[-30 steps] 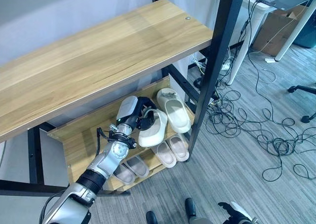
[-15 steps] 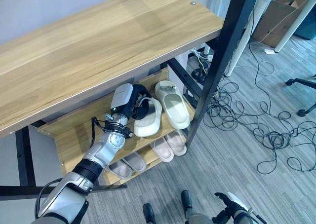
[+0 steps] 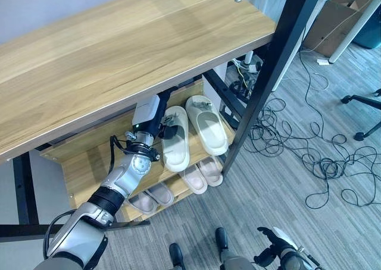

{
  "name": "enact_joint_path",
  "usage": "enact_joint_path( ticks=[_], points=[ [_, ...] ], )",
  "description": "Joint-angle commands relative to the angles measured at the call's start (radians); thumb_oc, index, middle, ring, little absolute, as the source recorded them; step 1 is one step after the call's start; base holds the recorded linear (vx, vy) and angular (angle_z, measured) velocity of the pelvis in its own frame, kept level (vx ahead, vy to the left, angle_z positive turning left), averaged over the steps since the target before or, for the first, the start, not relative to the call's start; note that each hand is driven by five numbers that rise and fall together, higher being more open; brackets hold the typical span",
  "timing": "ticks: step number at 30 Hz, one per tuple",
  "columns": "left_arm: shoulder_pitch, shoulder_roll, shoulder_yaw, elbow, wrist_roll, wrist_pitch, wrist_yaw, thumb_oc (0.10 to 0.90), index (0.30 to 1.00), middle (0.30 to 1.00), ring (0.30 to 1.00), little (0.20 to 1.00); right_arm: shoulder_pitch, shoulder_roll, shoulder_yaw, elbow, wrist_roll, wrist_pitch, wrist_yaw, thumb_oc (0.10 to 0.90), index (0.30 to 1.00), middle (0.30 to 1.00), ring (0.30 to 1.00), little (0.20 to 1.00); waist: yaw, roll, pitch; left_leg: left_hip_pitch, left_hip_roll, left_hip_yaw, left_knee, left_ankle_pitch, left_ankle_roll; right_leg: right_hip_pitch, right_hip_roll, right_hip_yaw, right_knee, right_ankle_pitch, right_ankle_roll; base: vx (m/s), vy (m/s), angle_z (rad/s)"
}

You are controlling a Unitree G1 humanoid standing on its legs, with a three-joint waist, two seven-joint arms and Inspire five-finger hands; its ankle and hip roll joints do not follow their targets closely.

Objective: Arrange the slippers neatly on the shoe rack.

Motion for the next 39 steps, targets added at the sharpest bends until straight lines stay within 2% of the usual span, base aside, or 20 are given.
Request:
enact_joint_path(
  ticks=[1,14,19,24,26,30,37,39],
  points=[
    [-0.092,-0.015,0.043,-0.017,0.006,-0.06,0.071,0.8,0.9,0.9,0.9,0.9,0.053,-0.011,0.016,-0.031,0.015,-0.025,-0.044,0.8,0.9,0.9,0.9,0.9,0.008,-0.036,-0.085,-0.068,-0.01,-0.019,0.002,0.023,-0.022,-0.046,-0.056,-0.065,0.005,-0.04,0.106,0.0,0.0,0.0],
    [0.059,-0.031,0.097,-0.169,-0.058,-0.101,0.01,0.8,0.9,0.9,0.9,0.9,0.06,0.006,0.004,-0.025,0.008,-0.018,-0.044,0.8,0.9,0.9,0.9,0.9,0.033,-0.042,-0.078,-0.041,-0.007,-0.027,0.002,0.017,-0.023,-0.008,-0.053,-0.083,0.005,-0.052,0.103,0.0,-0.006,0.04],
    [0.18,-0.039,0.128,-0.225,-0.08,-0.115,-0.031,0.8,0.9,0.9,0.9,0.9,0.067,0.018,-0.01,-0.013,0.002,-0.015,-0.049,0.8,0.9,0.9,0.9,0.9,0.046,-0.046,-0.071,-0.028,-0.008,-0.029,0.002,0.014,-0.023,0.006,-0.053,-0.09,0.005,-0.054,0.1,-0.01,-0.001,0.01],
    [0.291,-0.042,0.193,-0.316,-0.105,-0.143,-0.014,0.8,0.9,0.9,0.9,0.9,0.075,0.03,-0.021,-0.012,-0.001,-0.014,-0.058,0.8,0.9,0.9,0.9,0.9,0.059,-0.05,-0.067,-0.023,-0.008,-0.03,0.002,0.013,-0.023,0.013,-0.052,-0.094,0.005,-0.056,0.097,-0.02,-0.009,0.09],
    [0.295,-0.041,0.195,-0.32,-0.105,-0.142,-0.015,0.8,0.9,0.9,0.9,0.9,0.076,0.03,-0.02,-0.012,-0.001,-0.014,-0.058,0.8,0.9,0.9,0.9,0.9,0.058,-0.05,-0.068,-0.022,-0.008,-0.029,0.002,0.013,-0.023,0.014,-0.052,-0.094,0.005,-0.056,0.097,-0.01,-0.005,0.09],
    [0.414,-0.049,0.245,-0.402,-0.128,-0.166,0.006,0.8,0.9,0.9,0.9,0.9,0.085,0.044,-0.025,-0.017,-0.006,-0.021,-0.07,0.8,0.9,0.9,0.9,0.9,0.07,-0.056,-0.065,-0.01,-0.007,-0.026,0.002,0.01,-0.023,0.028,-0.052,-0.097,0.005,-0.059,0.095,0.0,0.0,0.0],
    [0.455,-0.058,0.217,-0.389,-0.172,-0.169,-0.032,0.8,0.9,0.9,0.9,0.9,0.08,0.051,-0.015,-0.02,-0.01,-0.022,-0.076,0.8,0.9,0.9,0.9,0.9,0.075,-0.061,-0.068,0.001,-0.005,-0.032,0.002,0.008,-0.023,0.04,-0.05,-0.103,0.005,-0.062,0.093,0.0,-0.001,0.02],
    [0.455,-0.083,0.189,-0.354,-0.241,-0.165,-0.068,0.8,0.9,0.9,0.9,0.9,0.075,0.05,-0.007,-0.024,-0.008,-0.018,-0.077,0.8,0.9,0.9,0.9,0.9,0.075,-0.063,-0.067,0.004,-0.006,-0.034,0.002,0.008,-0.022,0.045,-0.048,-0.106,0.005,-0.064,0.092,0.03,-0.008,0.13]
  ],
)
